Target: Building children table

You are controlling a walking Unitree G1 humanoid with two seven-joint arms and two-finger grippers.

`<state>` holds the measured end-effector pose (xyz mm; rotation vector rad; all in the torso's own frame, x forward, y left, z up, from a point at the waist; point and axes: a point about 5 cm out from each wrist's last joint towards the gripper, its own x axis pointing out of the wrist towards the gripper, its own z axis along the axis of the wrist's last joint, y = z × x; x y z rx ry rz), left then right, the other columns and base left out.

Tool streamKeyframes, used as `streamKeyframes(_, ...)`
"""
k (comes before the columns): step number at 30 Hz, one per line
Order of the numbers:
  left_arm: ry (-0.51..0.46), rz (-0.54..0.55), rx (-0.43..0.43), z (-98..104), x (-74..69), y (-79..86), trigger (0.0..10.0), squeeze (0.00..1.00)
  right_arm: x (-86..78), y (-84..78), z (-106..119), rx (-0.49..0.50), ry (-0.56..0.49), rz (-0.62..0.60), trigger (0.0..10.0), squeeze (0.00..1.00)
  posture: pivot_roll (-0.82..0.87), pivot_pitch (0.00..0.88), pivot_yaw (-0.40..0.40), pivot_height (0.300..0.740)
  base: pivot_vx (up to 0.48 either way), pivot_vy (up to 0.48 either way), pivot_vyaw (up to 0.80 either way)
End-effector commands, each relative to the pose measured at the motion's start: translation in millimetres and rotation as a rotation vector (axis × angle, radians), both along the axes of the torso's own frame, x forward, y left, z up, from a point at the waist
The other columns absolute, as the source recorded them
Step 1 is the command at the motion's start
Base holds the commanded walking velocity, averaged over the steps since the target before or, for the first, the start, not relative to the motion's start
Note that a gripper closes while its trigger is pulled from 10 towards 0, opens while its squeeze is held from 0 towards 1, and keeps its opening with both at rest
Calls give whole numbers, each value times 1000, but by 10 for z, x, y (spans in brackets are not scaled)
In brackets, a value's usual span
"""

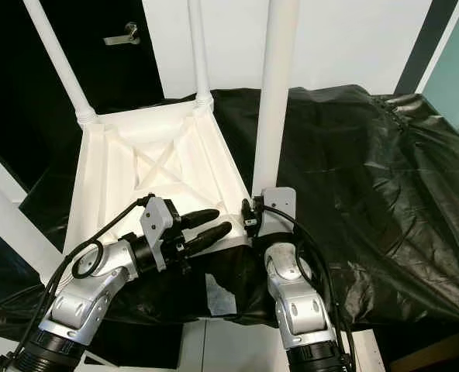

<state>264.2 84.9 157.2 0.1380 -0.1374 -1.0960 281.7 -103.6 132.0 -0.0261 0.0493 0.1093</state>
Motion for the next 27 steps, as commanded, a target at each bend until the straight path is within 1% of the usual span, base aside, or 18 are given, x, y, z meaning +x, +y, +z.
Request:
streamKeyframes(1, -1, -3, 9, 5, -4, 7, 10000, 0, -34, 42, 21, 40, -17, 52, 10000, 1000, -43, 0, 28, 740, 0, 0, 0)
streamKeyframes(2, -1, -3, 9, 5, -4, 7, 10000, 0, -34, 42, 21, 40, -17, 52, 10000, 1000, -43, 0, 28, 740, 0, 0, 0)
streamKeyframes(4, -2, 1, 9, 6, -6, 19, 10000, 0, -47, -100, 69, 17, -54, 99, 10000, 1000, -46, 0, 24, 740, 0, 0, 0)
streamKeyframes(5, -2, 1, 9, 6, -6, 19, 10000, 0, -47, -100, 69, 17, -54, 99, 10000, 1000, -46, 0, 24, 740, 0, 0, 0)
streamKeyframes(6, -2, 4, 10, 5, -6, 31, 10000, 0, -50, -183, 87, 17, -61, 120, 10000, 1000, -46, 0, 24, 740, 0, 0, 0)
streamKeyframes(7, -2, 4, 10, 5, -6, 31, 10000, 0, -50, -183, 87, 17, -61, 120, 10000, 1000, -46, 0, 24, 740, 0, 0, 0)
streamKeyframes(10, -2, 12, 14, -1, -6, 57, 10000, 0, -71, -387, 126, -12, -76, 257, 10000, 1000, -50, 0, 27, 740, 0, 0, 0)
streamKeyframes(11, -2, 12, 14, -1, -6, 57, 10000, 0, -71, -387, 126, -12, -76, 257, 10000, 1000, -50, 0, 27, 740, 0, 0, 0)
streamKeyframes(13, -4, 15, 15, 1, 1, 58, 10000, 0, -71, -461, 134, -32, -64, 355, 10000, 1000, -49, 0, 26, 740, 0, 0, 0)
streamKeyframes(14, -4, 15, 15, 1, 1, 58, 10000, 0, -71, -461, 134, -32, -64, 355, 10000, 1000, -49, 0, 26, 740, 0, 0, 0)
streamKeyframes(15, -5, 15, 15, 5, 6, 59, 10000, 0, -51, -500, 146, -44, -61, 398, 10000, 816, -49, 0, 25, 740, 0, 0, 0)
streamKeyframes(16, -7, 17, 15, 9, 15, 62, 10000, 0, -20, -527, 156, -51, -53, 446, 10000, 0, -50, 0, 27, 740, 0, 0, 0)
streamKeyframes(17, -7, 18, 15, 12, 21, 64, 10000, 0, -2, -545, 164, -54, -48, 479, 10000, 0, -50, 0, 27, 740, 0, 0, 0)
streamKeyframes(18, -7, 18, 15, 12, 21, 64, 10000, 0, -2, -545, 164, -54, -48, 479, 10000, 0, -50, 0, 27, 740, 0, 0, 0)
streamKeyframes(21, -13, 21, 14, 25, 40, 67, 10000, 0, 68, -518, 182, -113, -20, 644, 10000, 0, -45, 0, 29, 740, 0, 0, 0)
streamKeyframes(22, -13, 21, 14, 25, 40, 67, 10000, 0, 68, -518, 182, -113, -20, 644, 10000, 0, -45, 0, 29, 740, 0, 0, 0)
streamKeyframes(25, -19, 23, 15, 37, 52, 68, 10000, 0, 174, -452, 201, -164, -8, 752, 10000, 0, -38, 0, 26, 740, 0, 0, 0)
streamKeyframes(27, -21, 23, 15, 40, 53, 67, 10000, 0, 198, -428, 199, -173, -3, 777, 10000, 0, -37, 0, 25, 740, 0, 0, 0)
